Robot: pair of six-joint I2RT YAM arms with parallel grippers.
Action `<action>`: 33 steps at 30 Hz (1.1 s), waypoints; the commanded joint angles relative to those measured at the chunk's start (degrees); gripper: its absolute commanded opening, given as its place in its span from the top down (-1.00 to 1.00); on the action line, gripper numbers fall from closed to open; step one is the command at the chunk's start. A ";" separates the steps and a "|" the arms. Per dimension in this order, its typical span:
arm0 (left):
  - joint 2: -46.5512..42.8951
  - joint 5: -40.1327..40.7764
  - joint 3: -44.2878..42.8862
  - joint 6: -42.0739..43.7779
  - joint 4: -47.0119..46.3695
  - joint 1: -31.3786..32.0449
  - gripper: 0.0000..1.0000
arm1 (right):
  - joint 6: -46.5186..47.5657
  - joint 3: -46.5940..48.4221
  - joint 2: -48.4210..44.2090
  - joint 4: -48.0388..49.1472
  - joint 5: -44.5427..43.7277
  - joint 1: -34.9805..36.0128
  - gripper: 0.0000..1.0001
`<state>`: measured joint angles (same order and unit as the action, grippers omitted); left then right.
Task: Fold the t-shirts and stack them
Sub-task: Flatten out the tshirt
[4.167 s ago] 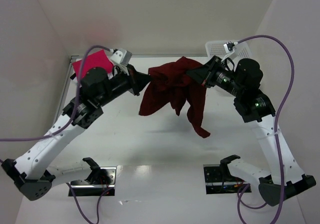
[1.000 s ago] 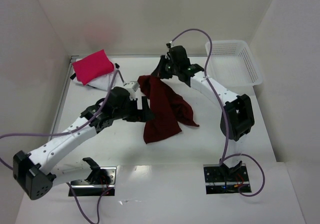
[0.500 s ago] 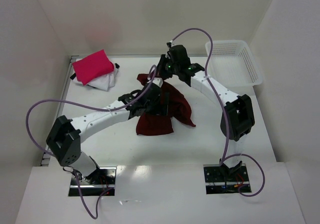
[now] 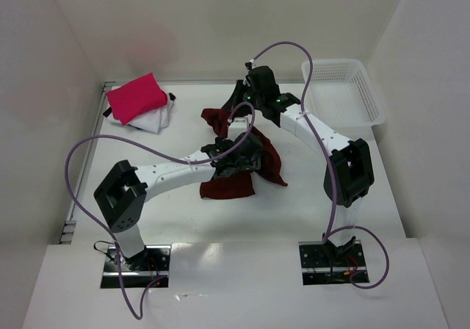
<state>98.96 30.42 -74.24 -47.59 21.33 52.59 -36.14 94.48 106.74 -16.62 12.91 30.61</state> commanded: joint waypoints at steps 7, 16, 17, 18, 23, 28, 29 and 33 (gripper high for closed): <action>8.11 11.21 -6.62 -11.17 4.23 2.43 -0.93 | 0.45 -0.07 -1.74 2.13 0.88 0.41 1.00; 10.91 14.23 -6.62 -16.33 9.25 2.43 -0.70 | 0.45 -1.40 -3.29 3.09 1.24 0.41 0.99; 10.91 14.23 -6.62 -17.02 9.73 2.43 -0.66 | 0.45 -1.40 -3.29 3.09 1.24 0.41 0.99; 10.91 14.23 -6.62 -17.10 9.78 2.43 -0.56 | 0.45 -1.40 -3.29 3.09 1.24 0.41 0.99; 8.80 15.28 -4.95 -17.71 9.78 2.43 -0.04 | 0.45 -1.93 -3.69 3.09 1.24 0.41 0.99; 8.48 15.81 -3.90 -18.24 9.78 2.43 0.56 | 0.45 -2.46 -4.34 3.09 1.24 0.41 0.99; 8.27 15.81 -3.90 -18.24 9.78 2.43 0.69 | 0.45 -2.46 -4.35 3.09 1.24 0.41 0.99; 5.39 14.76 -3.90 -16.21 10.54 2.43 1.00 | 0.98 -1.85 -4.96 2.41 -0.61 0.41 0.99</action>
<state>109.57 43.64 -78.59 -64.55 30.76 54.92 -36.08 92.20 106.21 -16.07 13.76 30.61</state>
